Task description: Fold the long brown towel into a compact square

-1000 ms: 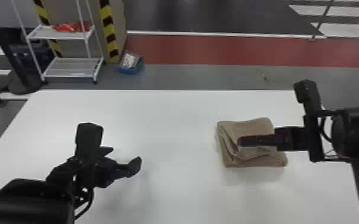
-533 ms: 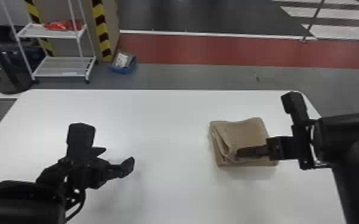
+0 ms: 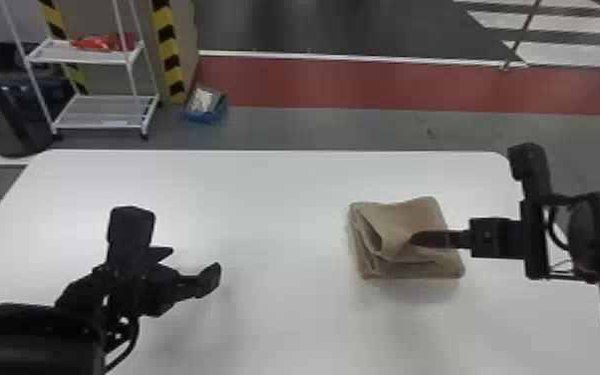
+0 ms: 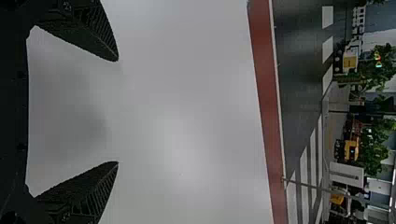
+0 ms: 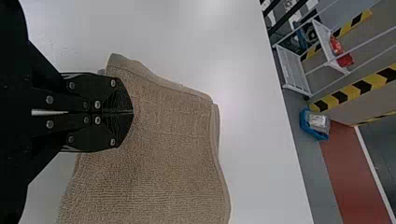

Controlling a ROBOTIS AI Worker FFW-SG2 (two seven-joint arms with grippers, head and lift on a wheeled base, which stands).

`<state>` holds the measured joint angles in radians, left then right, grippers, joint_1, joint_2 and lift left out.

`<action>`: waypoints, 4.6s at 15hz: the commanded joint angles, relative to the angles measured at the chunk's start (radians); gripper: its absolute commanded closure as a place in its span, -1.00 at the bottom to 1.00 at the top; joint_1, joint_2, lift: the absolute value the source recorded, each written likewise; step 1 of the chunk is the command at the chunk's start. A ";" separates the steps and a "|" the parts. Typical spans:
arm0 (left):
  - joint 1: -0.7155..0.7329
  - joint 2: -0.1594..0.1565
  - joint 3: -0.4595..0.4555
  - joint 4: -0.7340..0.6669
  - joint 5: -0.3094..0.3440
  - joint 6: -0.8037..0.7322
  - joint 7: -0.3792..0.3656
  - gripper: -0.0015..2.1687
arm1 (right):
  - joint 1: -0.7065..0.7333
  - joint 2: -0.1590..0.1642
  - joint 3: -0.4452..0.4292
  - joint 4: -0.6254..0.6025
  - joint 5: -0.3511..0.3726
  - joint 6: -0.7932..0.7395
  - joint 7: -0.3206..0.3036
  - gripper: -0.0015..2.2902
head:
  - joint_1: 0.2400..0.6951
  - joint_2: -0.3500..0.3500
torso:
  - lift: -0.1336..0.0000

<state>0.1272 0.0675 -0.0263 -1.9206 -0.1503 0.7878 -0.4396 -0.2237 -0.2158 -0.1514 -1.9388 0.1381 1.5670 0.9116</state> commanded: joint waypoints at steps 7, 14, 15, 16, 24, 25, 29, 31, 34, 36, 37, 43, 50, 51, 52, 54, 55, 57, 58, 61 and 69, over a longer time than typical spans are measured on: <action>-0.005 0.000 -0.009 0.005 -0.002 0.000 -0.002 -0.91 | 0.129 -0.065 -0.017 -0.071 -0.020 0.005 0.049 -0.51 | 1.00 -0.28 | -0.85; 0.006 0.000 -0.001 0.003 0.000 0.000 -0.002 -0.91 | 0.069 0.001 -0.065 -0.045 -0.103 0.005 0.000 -0.92 | 1.00 -0.25 | -0.85; 0.006 0.000 -0.001 0.003 0.000 0.000 -0.002 -0.91 | 0.040 0.001 -0.051 -0.029 -0.100 0.005 -0.028 -0.91 | 1.00 -0.24 | -0.85; 0.008 0.000 -0.004 0.003 0.000 0.000 -0.002 -0.91 | 0.018 0.003 -0.037 0.004 -0.089 0.005 -0.036 -0.91 | 1.00 -0.24 | -0.85; 0.014 0.002 0.019 0.003 0.000 -0.006 -0.011 -0.91 | 0.024 0.010 -0.062 0.026 -0.106 0.005 0.058 -0.89 | 1.00 -0.13 | -0.85; 0.014 0.002 0.019 0.006 0.000 -0.006 -0.010 -0.91 | 0.037 -0.002 -0.083 0.011 -0.112 0.005 0.085 -0.89 | 1.00 -0.13 | -0.85; 0.005 0.002 0.016 0.015 0.002 -0.015 -0.010 -0.91 | 0.090 -0.068 -0.112 -0.006 -0.117 0.005 0.147 -0.90 | 1.00 -0.21 | -0.85; 0.003 0.000 0.014 0.017 0.002 -0.012 -0.010 -0.91 | 0.109 -0.085 -0.117 -0.009 -0.104 0.005 0.153 -0.89 | 1.00 -0.26 | -0.85; 0.003 0.000 0.013 0.020 0.002 -0.015 -0.010 -0.91 | 0.104 -0.126 -0.086 0.003 -0.054 0.005 0.153 -0.26 | 1.00 -0.34 | -0.85; 0.002 0.000 0.008 0.023 0.002 -0.012 -0.010 -0.91 | 0.095 -0.149 -0.010 0.012 0.009 0.005 0.153 0.35 | 1.00 -0.38 | -0.85; 0.002 0.000 0.006 0.023 0.002 -0.012 -0.008 -0.91 | 0.084 -0.148 0.023 0.020 0.046 0.005 0.151 0.44 | 1.00 -0.39 | -0.85; 0.006 0.000 0.013 0.022 0.002 -0.012 -0.010 -0.91 | -0.048 -0.137 0.158 0.161 0.178 0.005 0.124 0.63 | 1.00 -0.37 | -0.85; 0.008 0.000 0.013 0.026 0.002 -0.028 -0.011 -0.91 | -0.194 -0.057 0.158 0.342 0.209 0.005 -0.115 0.63 | 1.00 -0.47 | -0.85; 0.008 0.000 0.011 0.025 0.002 -0.028 -0.011 -0.91 | -0.207 -0.043 0.159 0.360 0.209 0.005 -0.152 0.63 | 1.00 -0.47 | -0.85; 0.008 0.002 0.013 0.025 0.003 -0.028 -0.011 -0.91 | -0.223 -0.022 0.158 0.376 0.210 0.005 -0.186 0.63 | 1.00 -0.47 | -0.85; 0.011 0.002 0.017 0.022 0.003 -0.028 -0.013 -0.91 | -0.247 0.013 0.159 0.406 0.210 0.005 -0.267 0.63 | 1.00 -0.47 | -0.85; 0.012 0.002 0.019 0.020 0.005 -0.031 -0.014 -0.91 | -0.261 0.029 0.158 0.429 0.212 0.005 -0.298 0.62 | 1.00 -0.46 | -0.85; 0.014 0.002 0.019 0.015 0.006 -0.031 -0.018 -0.91 | -0.279 0.055 0.159 0.448 0.210 0.005 -0.381 0.62 | 1.00 -0.44 | -0.85; 0.014 0.002 0.019 0.014 0.006 -0.031 -0.018 -0.91 | -0.281 0.073 0.139 0.449 0.205 0.005 -0.393 0.62 | 1.00 -0.44 | -0.85; 0.012 0.002 0.022 0.015 0.006 -0.031 -0.018 -0.91 | -0.238 0.092 0.108 0.423 0.173 -0.141 -0.398 0.62 | 1.00 -0.40 | -0.85; 0.006 0.000 0.032 0.017 0.008 -0.031 -0.019 -0.91 | -0.167 0.104 0.064 0.350 0.090 -0.356 -0.355 0.61 | 1.00 -0.27 | -0.85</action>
<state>0.1328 0.0683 0.0058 -1.9036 -0.1432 0.7571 -0.4584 -0.4004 -0.1120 -0.0776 -1.5849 0.2357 1.2764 0.5389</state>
